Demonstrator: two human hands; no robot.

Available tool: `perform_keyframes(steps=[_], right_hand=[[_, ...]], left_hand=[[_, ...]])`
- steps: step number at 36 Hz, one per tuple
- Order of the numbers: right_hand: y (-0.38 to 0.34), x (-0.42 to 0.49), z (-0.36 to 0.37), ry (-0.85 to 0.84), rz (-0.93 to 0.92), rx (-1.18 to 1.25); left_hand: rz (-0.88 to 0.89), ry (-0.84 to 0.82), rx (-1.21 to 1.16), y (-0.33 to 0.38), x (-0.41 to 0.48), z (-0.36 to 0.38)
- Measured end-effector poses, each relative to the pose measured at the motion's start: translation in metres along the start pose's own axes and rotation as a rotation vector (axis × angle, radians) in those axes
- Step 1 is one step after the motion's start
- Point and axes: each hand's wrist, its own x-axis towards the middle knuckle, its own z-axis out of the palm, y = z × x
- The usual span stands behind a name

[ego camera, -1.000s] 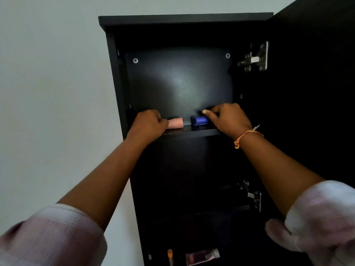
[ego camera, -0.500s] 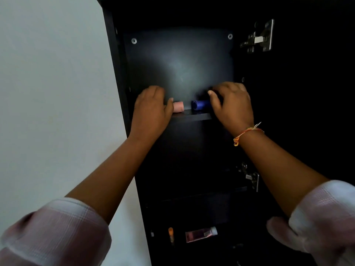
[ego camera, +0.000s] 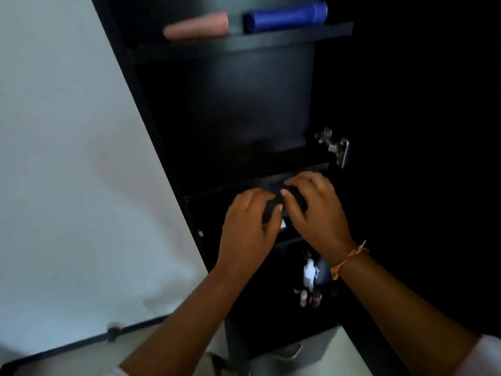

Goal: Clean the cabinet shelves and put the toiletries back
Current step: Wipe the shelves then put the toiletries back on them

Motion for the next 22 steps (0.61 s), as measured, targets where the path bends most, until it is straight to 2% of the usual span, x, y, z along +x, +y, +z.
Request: perform_keyframes(steps=[5,12,15,18,22], right_hand=[[0.04,-0.092,0.026,-0.222,0.197,0.013],[0.084,-0.209,0.048,-0.531,0.572,-0.06],[0.106,-0.248,0.061,-0.656,0.706,-0.068],[0.12,-0.268,0.068,-0.694,0.788,-0.117],[0.13,-0.273,0.082,-0.672,0.797,-0.181]], left_hand=[[-0.158,-0.221,-0.054,-0.015,-0.077,0.054],[-0.55,-0.454,-0.14,-0.039,-0.175,0.118],[-0.63,-0.551,-0.108,-0.049,-0.201,0.141],[-0.721,-0.634,-0.155,-0.058,-0.218,0.166],[-0.759,-0.642,-0.209,-0.06,-0.219,0.196]])
